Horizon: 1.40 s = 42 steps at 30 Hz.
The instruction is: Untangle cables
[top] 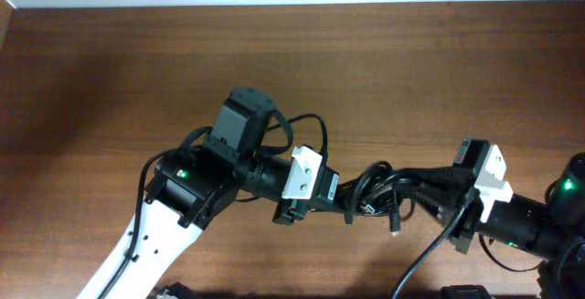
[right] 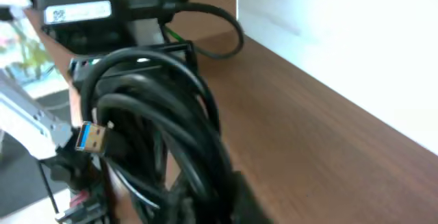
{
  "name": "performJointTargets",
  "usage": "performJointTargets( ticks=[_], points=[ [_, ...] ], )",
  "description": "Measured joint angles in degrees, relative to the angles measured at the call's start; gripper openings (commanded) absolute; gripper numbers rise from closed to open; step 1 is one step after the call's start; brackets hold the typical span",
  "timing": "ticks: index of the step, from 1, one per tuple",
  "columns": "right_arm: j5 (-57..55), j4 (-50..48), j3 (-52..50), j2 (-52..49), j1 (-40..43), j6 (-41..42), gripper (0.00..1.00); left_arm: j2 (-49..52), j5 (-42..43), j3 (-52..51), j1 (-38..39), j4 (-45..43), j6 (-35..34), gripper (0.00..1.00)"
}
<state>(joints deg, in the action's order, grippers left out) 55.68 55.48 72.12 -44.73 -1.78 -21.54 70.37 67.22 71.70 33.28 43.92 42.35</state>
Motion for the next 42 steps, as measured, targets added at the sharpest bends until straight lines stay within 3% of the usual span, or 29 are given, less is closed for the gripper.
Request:
performJointTargets(
  ticks=[1, 2, 3, 4, 7, 11, 17, 26, 27, 28, 29, 30, 32, 38, 39, 40, 41, 42],
  points=[
    [-0.07, 0.0, 0.0, 0.0, 0.04, 0.17, 0.04, -0.04, -0.44, 0.0, 0.0, 0.0, -0.04, 0.58],
    [-0.04, 0.26, 0.0, 0.0, 0.04, 0.33, 0.04, -0.04, -0.66, 0.0, 0.11, -0.13, 0.09, 0.31],
    [-0.07, 0.2, 0.0, 0.0, 0.04, 0.35, 0.04, -0.09, -0.83, 0.04, 0.09, -0.24, 0.11, 0.52],
    [-0.09, 0.24, 0.0, 0.0, 0.04, 0.33, 0.04, -0.09, -0.94, 0.04, 0.09, -0.2, 0.35, 0.99],
    [-1.9, 0.26, 0.0, 0.0, 0.04, 1.79, 0.04, -0.11, -2.51, 0.04, 0.09, -0.13, -2.91, 0.99],
    [-15.85, 0.33, 0.0, -0.22, 0.04, 11.1, 0.04, -3.08, -8.96, 0.04, -3.45, 0.04, -15.82, 0.99],
    [-19.82, 0.28, 0.0, -0.22, 0.04, 14.14, 0.04, -8.72, -20.76, 0.11, -4.52, -6.71, -37.73, 0.99],
    [-10.88, 0.26, 0.0, -0.22, 0.04, 12.7, 0.04, -7.56, -21.84, 0.11, -1.68, -13.7, -41.11, 0.99],
    [-9.6, 0.24, 0.0, -0.22, 0.04, 12.15, 0.04, -6.93, -21.86, 0.11, -0.68, -14.25, -41.16, 0.98],
    [-9.05, 0.26, 0.0, -0.22, 0.04, 12.02, 0.04, -6.56, -21.86, 0.11, 0.2, -14.73, -41.18, 0.88],
    [-8.55, 0.26, 0.0, -0.22, 0.04, 11.85, 0.04, -5.77, -21.86, 0.11, 1.2, -14.91, -41.51, 0.57],
    [-8.44, 0.24, 0.0, -0.22, 0.04, 11.85, 0.04, -5.14, -21.81, 0.11, 1.33, -14.99, -41.4, 0.45],
    [-9.2, 0.02, 0.0, -0.5, 0.35, 11.82, 0.04, -4.04, -20.68, 0.11, 1.77, -15.61, -41.53, 0.0],
    [-9.68, -0.13, 0.0, -0.7, 0.52, 11.28, 0.04, -3.82, -19.85, 0.11, 1.79, -15.87, -41.99, 0.0],
    [-9.7, -0.13, 0.0, -0.7, 0.52, 11.26, 0.24, -3.82, -19.85, 0.09, 1.79, -15.87, -41.99, 0.0],
    [-9.64, -0.09, 0.0, -0.7, 0.52, 11.06, 0.8, -3.82, -19.82, 0.11, 1.79, -15.87, -41.99, 0.0],
    [-8.92, 0.24, 0.0, -0.7, 0.52, 11.5, 0.96, -3.8, -19.71, 0.11, 1.81, -15.93, -41.97, 0.0],
    [-8.2, 0.28, -0.02, -0.66, 0.44, 11.32, 1.0, -3.69, -20.33, 0.11, 1.79, -15.98, -41.97, 0.0]
  ],
)
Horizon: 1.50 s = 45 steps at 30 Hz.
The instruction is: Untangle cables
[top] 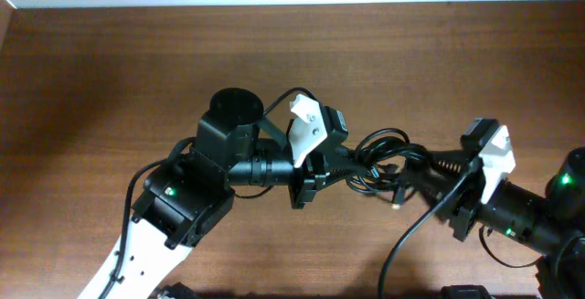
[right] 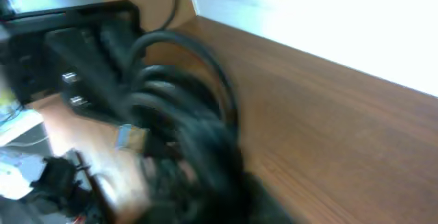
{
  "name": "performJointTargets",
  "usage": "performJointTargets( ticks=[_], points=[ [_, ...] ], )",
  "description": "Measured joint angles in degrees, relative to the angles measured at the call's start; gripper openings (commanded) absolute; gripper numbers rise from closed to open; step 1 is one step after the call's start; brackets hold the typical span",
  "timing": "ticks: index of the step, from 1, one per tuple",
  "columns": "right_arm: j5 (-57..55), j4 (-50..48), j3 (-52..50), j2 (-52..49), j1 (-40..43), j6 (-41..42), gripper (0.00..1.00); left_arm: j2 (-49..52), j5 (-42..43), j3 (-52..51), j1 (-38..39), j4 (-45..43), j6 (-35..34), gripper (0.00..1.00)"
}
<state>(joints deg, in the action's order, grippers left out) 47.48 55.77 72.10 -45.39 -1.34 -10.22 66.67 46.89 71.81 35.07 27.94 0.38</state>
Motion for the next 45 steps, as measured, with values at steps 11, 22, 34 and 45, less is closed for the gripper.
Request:
performJointTargets(
  ticks=[11, 22, 34, 45],
  points=[
    [-6.32, -6.29, 0.02, 0.26, -0.02, 43.45, 0.78, 0.74, -17.2, -0.02, 1.36, 2.05, 10.32, 0.0],
    [-6.03, -6.38, 0.02, -3.1, -0.02, 70.34, 0.37, 0.85, -26.62, -0.02, 10.99, -6.6, 17.09, 0.0],
    [-6.97, -5.99, 0.57, -4.11, -0.02, 67.91, 0.14, 1.49, -25.55, -0.72, 11.78, -10.82, 13.7, 0.0],
    [-8.7, -5.05, 0.7, -3.96, 0.0, 64.02, 0.04, 1.51, -14.62, -0.79, 11.08, -16.59, 13.25, 0.0]
  ],
)
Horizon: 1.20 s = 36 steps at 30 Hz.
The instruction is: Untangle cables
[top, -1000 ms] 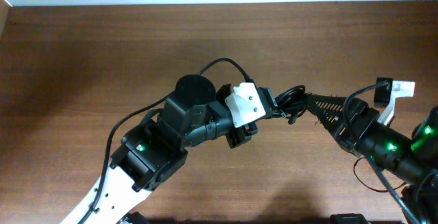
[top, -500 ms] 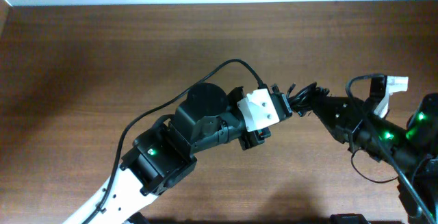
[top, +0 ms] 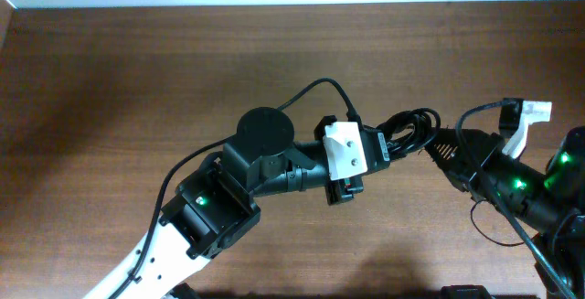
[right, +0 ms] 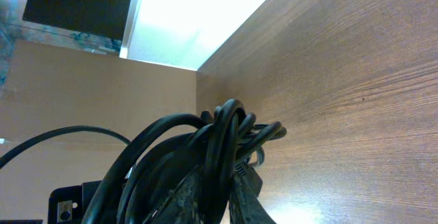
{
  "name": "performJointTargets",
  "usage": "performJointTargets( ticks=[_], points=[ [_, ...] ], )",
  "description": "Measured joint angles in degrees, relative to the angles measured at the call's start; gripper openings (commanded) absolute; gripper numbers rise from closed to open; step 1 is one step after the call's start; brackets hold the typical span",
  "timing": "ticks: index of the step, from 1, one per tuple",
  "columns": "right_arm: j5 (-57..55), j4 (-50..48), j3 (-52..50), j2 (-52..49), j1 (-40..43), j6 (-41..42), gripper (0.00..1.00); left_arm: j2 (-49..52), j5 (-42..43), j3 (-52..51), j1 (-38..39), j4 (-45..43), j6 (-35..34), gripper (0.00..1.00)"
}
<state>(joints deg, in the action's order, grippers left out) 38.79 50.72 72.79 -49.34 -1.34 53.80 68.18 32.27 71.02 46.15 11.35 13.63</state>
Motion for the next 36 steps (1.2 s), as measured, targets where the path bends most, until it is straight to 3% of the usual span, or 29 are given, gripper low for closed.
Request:
performJointTargets(
  ticks=[5, 9, 13, 19, 23, 24, 26, 27, 28, 31, 33, 36],
  points=[
    [0.0, 0.02, 0.02, -0.13, 0.09, -0.09, 0.04, 0.0, 0.72, 0.0, 0.0, -0.07, 0.02, 0.0],
    [-0.39, -0.26, -0.2, -1.07, 0.09, -2.69, 0.04, -0.04, -11.37, 0.0, 1.81, 1.7, -10.14, 0.0],
    [-0.63, -1.7, -0.74, 0.98, 0.09, -6.23, 0.04, -0.31, -15.89, 0.17, -1.53, 5.33, -16.55, 0.0],
    [-0.52, -5.38, -0.92, 4.83, 0.09, -10.43, 0.04, -0.7, -16.09, 0.61, -7.43, 9.62, -18.01, 0.0],
    [4.96, -6.47, -0.92, 4.83, 0.09, -19.91, 0.04, -0.74, -15.74, 0.7, -12.37, 11.85, -18.01, 0.0],
    [6.73, -6.49, -0.92, 4.85, 0.09, -22.73, 0.08, -0.79, -15.74, 0.7, -12.66, 11.85, -18.01, 0.0],
    [8.83, -6.25, -0.92, 4.87, 0.09, -25.81, 0.65, -0.79, -15.41, 0.7, -12.79, 11.89, -17.99, 0.0],
    [9.77, -6.36, -0.92, 5.62, 0.09, -26.91, 0.81, -0.66, -15.52, 0.68, -13.33, 12.07, -17.99, 0.0],
    [10.01, -6.47, -0.92, 6.19, 0.09, -27.26, 0.85, -0.61, -14.73, 0.68, -13.99, 12.0, -17.57, 0.0],
    [8.22, -6.43, -0.9, 6.23, 0.09, -24.9, 0.85, -0.59, -7.28, 0.68, -14.03, 11.17, -13.4, 0.0],
    [6.08, -6.45, -0.9, 6.23, 0.09, -20.11, 0.85, -0.57, 0.81, 0.68, -14.03, 8.87, -9.11, 0.0],
    [4.96, -7.96, -0.9, 6.19, 0.09, -11.15, 0.85, -0.57, 5.86, 0.68, -12.94, 8.7, -4.02, 0.0]
  ],
)
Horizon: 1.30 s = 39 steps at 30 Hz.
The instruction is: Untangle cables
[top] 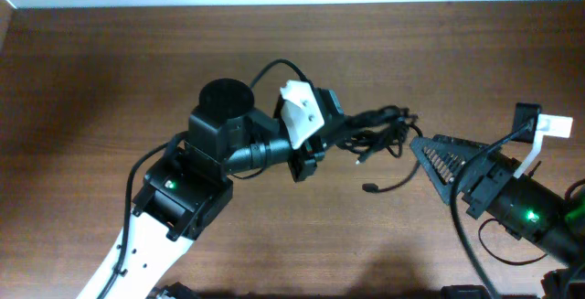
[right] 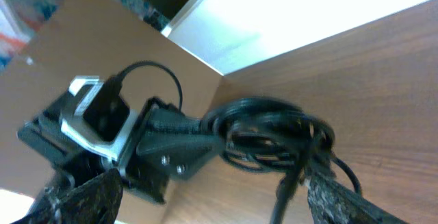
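Observation:
A tangled bundle of black cables [top: 377,131] hangs off the table's middle, held at its left end by my left gripper [top: 350,134], which is shut on it. One loose cable end with a plug [top: 369,187] droops below the bundle. My right gripper [top: 426,159] stands open just right of the bundle, apart from it. In the right wrist view the cable bundle [right: 274,138] lies ahead between the wide-apart textured fingers [right: 82,196], with the left gripper [right: 171,148] clamped on its far side and the right gripper [right: 212,207] holding nothing.
The brown wooden table [top: 110,70] ends at a white wall at the back. The left arm's black and white body [top: 183,198] reaches in from the front left. The right arm's own black cable [top: 471,235] trails at the front right.
My right gripper was shut on the bundle's right end; now it is open and apart from it. The left gripper with the bundle sits further left, and a plug end hangs loose.
At first both grippers held the tangled bundle between them near the front middle. Then it was drawn out between them, further back. Later both held it more to the right. Now only the left gripper holds it, the right one open beside it.

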{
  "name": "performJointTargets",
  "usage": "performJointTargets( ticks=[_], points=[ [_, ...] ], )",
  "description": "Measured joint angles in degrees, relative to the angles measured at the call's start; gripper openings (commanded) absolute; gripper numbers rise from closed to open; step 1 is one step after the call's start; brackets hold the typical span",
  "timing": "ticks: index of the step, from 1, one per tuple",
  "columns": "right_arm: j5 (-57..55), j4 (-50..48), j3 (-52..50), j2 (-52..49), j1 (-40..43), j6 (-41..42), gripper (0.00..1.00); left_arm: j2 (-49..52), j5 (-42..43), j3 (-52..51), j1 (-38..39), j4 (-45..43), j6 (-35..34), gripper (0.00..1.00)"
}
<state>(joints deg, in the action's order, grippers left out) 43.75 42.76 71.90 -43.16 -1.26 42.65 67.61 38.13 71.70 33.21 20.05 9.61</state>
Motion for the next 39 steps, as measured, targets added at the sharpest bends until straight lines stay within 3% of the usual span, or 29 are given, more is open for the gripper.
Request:
performJointTargets(
  ticks=[4, 7, 15, 18, 20, 21, 22, 25, 27, 29, 36, 39],
  points=[
    [-0.42, -1.22, 0.0, -0.02, 0.0, 5.49, 0.81, 0.0, 2.19, 0.0, 1.49, 2.38, 6.86, 0.0],
    [-0.39, -1.2, 0.0, -0.02, 0.0, 8.83, 0.81, 0.0, 2.21, 0.0, 1.49, 2.4, 8.28, 0.0],
    [-0.92, 3.78, 0.0, -0.02, 0.0, 11.34, 0.77, 0.09, 4.02, -0.04, 1.49, -4.96, 2.69, 0.0],
    [-2.49, 4.09, 0.0, -0.02, 0.0, 11.32, 0.68, 0.11, 6.27, -0.04, 1.49, -6.38, 1.2, 0.0],
    [-3.04, 4.44, 0.0, -0.07, 0.0, 11.21, 0.58, 0.11, 7.96, -0.04, 1.49, -7.37, 1.01, 0.0],
    [-3.26, 4.68, 0.0, -0.2, 0.0, 11.3, 0.46, 0.11, 8.48, -0.04, 1.49, -7.5, 1.01, 0.0],
    [-3.41, 4.87, 0.0, -0.79, -0.02, 11.17, 0.41, 0.13, 9.6, -0.04, 1.49, -8.02, 0.83, 0.0],
    [-3.45, 5.31, 0.0, -1.03, -0.02, 10.91, 0.39, 0.17, 10.34, -0.04, 1.49, -8.94, 0.81, 0.0],
    [-3.45, 5.51, 0.0, -1.03, 0.0, 10.91, 0.27, 0.17, 10.6, -0.04, 1.49, -9.11, 0.81, 0.0],
    [-3.43, 5.97, 0.02, -1.03, -0.02, 10.4, 0.05, 0.17, 10.62, -0.04, 1.49, -9.22, 0.81, 0.0],
    [-3.67, 7.39, 0.02, -1.05, 0.0, 9.6, 0.04, 0.17, 10.97, -0.02, 1.49, -11.72, -0.46, 0.0],
    [-3.63, 7.87, 0.0, -1.62, -0.02, 6.91, 0.04, 0.11, 4.98, 0.09, 1.53, -6.8, -2.32, 0.0]
  ],
)
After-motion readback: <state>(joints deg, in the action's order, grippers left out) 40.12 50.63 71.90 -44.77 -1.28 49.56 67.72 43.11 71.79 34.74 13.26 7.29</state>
